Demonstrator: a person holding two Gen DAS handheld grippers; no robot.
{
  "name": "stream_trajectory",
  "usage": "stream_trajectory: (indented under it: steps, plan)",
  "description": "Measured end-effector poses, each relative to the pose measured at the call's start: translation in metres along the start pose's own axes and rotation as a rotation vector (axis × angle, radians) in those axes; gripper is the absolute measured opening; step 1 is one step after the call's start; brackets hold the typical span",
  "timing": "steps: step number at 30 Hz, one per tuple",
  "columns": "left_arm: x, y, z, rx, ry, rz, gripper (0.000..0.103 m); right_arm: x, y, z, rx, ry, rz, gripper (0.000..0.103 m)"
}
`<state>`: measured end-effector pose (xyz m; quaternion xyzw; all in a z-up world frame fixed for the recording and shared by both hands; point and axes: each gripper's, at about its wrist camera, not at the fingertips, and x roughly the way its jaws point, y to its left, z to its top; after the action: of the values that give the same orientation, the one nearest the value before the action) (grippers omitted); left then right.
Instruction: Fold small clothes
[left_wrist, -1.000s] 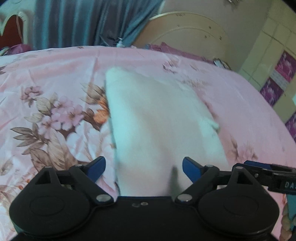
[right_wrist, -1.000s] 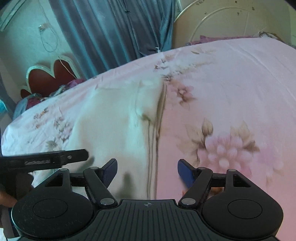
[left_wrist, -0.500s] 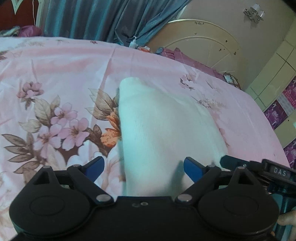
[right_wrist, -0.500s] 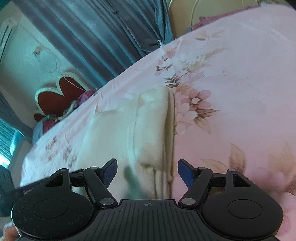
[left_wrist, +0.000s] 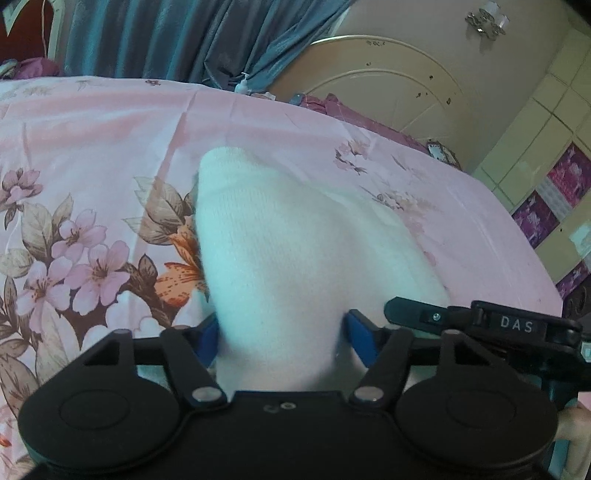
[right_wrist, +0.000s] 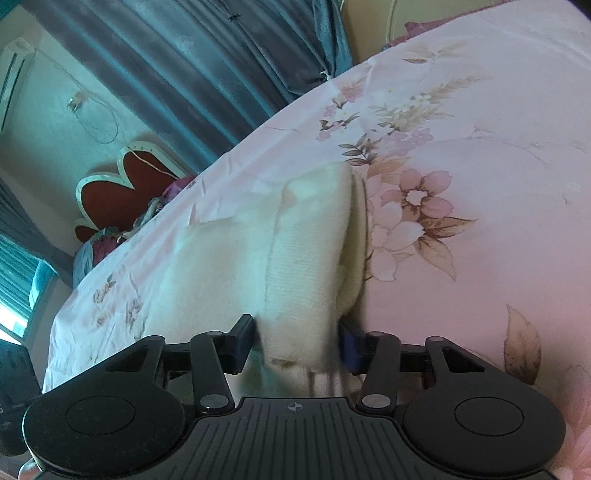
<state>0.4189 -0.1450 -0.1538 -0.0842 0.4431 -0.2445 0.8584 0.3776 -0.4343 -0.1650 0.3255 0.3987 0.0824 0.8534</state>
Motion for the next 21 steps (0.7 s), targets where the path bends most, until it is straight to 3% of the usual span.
stream_trajectory:
  steps: [4, 5, 9, 21]
  plan:
    - [-0.001, -0.002, 0.003, 0.007, 0.005, 0.003, 0.051, 0.004, 0.012, -0.003, -0.027, -0.006, -0.035, 0.047]
    - [-0.003, -0.003, 0.003, 0.012, 0.003, 0.004, 0.049, 0.004, 0.014, -0.003, -0.024, -0.003, -0.028, 0.039]
    - [-0.013, -0.012, 0.006, 0.055, -0.016, 0.004, 0.037, -0.003, 0.02, -0.003, -0.028, -0.018, -0.017, 0.035]
    - [-0.061, -0.011, 0.018, 0.094, -0.079, -0.019, 0.034, -0.026, 0.07, -0.003, -0.05, -0.075, 0.055, 0.033]
